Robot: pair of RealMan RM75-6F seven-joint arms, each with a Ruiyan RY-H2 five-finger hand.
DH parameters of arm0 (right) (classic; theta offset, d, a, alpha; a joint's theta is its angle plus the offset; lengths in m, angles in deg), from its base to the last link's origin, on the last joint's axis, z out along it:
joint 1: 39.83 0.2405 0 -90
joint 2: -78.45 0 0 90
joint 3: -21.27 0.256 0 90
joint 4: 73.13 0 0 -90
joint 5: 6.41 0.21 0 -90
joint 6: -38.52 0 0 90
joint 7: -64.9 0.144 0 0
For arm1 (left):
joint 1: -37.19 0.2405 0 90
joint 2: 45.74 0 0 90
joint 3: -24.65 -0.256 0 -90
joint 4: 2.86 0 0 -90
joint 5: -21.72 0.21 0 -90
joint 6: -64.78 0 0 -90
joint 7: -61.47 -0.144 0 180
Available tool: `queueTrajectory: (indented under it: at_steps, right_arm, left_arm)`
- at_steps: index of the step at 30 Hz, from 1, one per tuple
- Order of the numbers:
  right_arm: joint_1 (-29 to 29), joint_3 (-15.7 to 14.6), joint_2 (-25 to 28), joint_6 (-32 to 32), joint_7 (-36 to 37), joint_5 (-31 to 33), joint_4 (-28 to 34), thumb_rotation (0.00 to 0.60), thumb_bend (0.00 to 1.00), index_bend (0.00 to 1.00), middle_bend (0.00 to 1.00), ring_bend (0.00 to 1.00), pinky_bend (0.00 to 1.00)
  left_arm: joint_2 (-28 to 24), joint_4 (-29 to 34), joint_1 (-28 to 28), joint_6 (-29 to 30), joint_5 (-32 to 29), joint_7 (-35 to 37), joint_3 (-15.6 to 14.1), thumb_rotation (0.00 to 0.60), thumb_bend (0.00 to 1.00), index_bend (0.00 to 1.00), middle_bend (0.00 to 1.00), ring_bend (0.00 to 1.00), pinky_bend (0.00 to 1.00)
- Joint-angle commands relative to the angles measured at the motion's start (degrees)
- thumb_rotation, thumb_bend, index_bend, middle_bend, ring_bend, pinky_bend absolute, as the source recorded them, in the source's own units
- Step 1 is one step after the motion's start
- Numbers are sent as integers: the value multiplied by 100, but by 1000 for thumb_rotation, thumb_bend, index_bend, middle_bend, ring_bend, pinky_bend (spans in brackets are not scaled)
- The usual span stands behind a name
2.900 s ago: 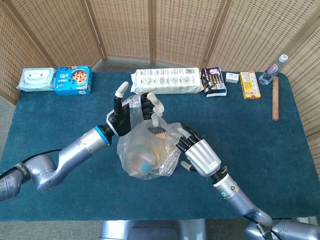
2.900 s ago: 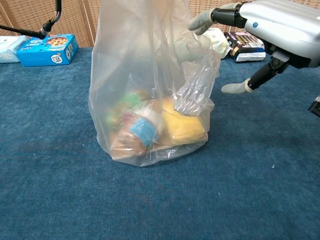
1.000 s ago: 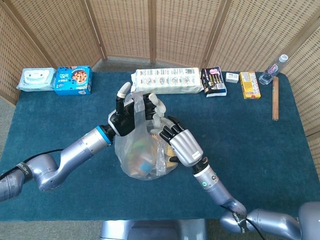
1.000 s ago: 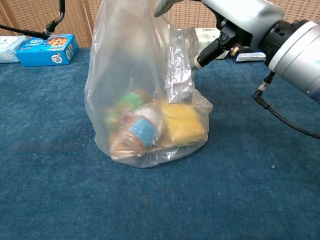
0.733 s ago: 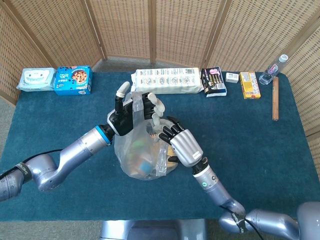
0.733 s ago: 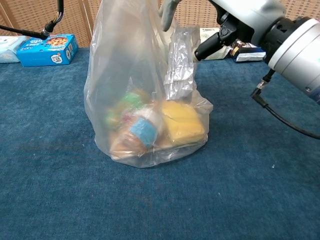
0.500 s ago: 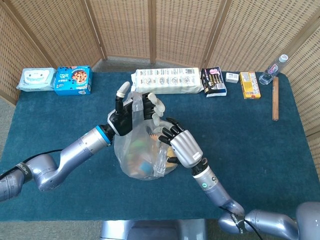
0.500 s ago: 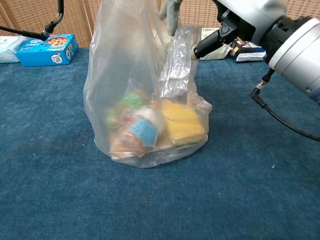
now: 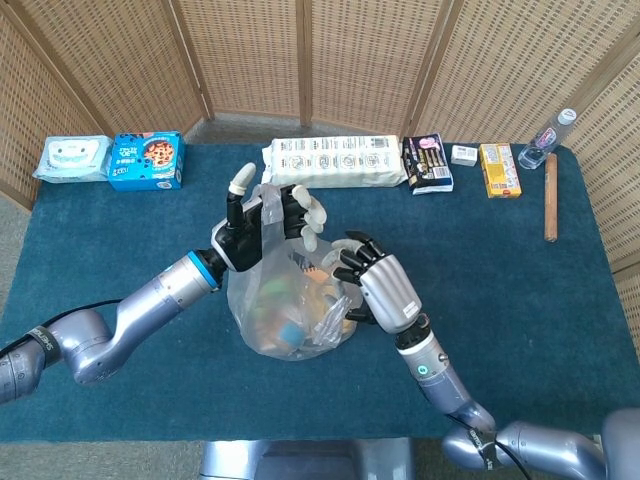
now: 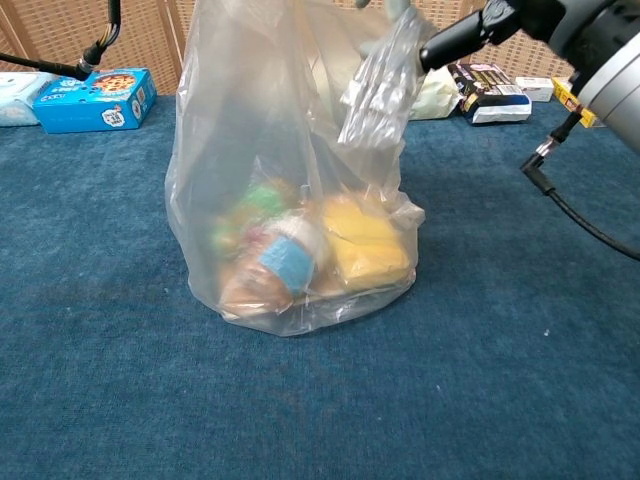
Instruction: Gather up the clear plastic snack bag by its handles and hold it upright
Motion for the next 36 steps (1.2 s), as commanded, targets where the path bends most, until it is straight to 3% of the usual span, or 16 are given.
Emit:
queueTrajectory:
  at_steps: [1,17,36]
  right_arm:
    - [-39,68,70,55,108,55,79,600,311,710,430,297,174]
    - [-182,458,561,228,524,371,604,600,314,714,436,313,186]
    - [-192,792,548,443,992,584,701,600,323,650,433,320,192]
  left_arm:
    - [-27,35,13,13,31,0,-10,0,203,487,478,450,503]
    - [-321,244,157,419,545,33,-243,0,202,487,478,450,460]
    - [-546,258,133,825,898,325,-629,0,203,487,478,450,459]
